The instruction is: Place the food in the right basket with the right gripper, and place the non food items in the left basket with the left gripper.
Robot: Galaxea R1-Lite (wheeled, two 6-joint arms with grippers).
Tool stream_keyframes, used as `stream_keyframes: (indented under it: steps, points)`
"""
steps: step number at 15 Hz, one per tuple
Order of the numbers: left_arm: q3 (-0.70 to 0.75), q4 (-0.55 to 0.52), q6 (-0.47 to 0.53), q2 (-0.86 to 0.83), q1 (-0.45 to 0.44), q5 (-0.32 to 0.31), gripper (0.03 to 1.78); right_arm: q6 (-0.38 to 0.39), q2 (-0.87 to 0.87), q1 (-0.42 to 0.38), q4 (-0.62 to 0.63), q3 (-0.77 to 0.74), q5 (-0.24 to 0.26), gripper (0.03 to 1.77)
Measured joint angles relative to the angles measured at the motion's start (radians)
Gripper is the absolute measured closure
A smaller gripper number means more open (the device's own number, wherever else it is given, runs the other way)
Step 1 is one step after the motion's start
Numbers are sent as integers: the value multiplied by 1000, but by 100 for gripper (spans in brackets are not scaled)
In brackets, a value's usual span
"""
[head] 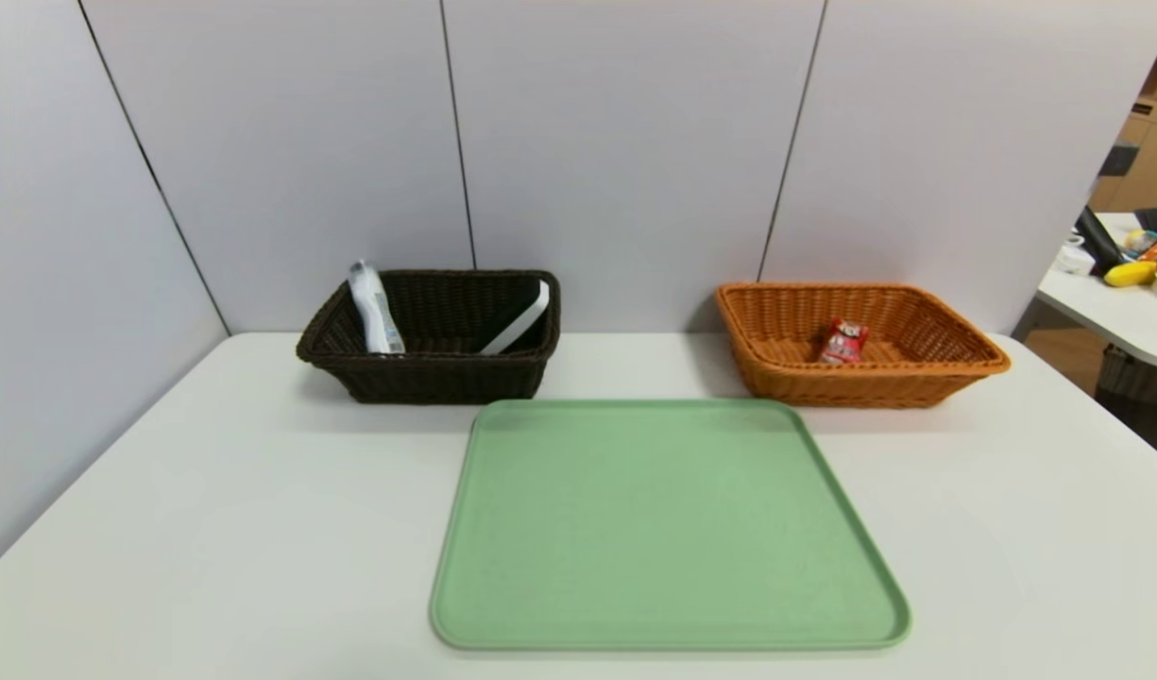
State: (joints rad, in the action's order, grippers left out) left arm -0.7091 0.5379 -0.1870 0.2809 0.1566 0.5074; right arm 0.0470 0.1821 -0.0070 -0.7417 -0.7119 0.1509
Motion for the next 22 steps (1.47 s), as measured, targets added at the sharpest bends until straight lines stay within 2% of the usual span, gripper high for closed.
stream_keyframes:
  steps: [4,5,6,8,11,16,19,22]
  points:
    - [-31,-3,-24,-6,-72,2,12,-11,-13,1,3,-4,-2,10]
    - [-34,-3,-14,-10,-117,-21,12,-13,-13,1,16,-3,-3,10]
    - [-33,-4,0,-17,-159,-77,12,-13,-13,2,39,6,-5,10]
    - [-24,-5,10,-33,-187,-168,12,-29,-18,3,100,34,-8,10]
    - [-3,-33,51,-49,-193,-266,12,-47,-46,3,123,66,-9,10]
    - [134,-214,192,-97,-175,-367,12,-91,-118,8,125,115,-9,10]
    - [232,-267,214,-141,-165,-384,12,-96,-154,8,133,134,-43,10]
    - [327,-271,250,-221,-159,-385,12,-102,-176,8,227,168,-59,10]
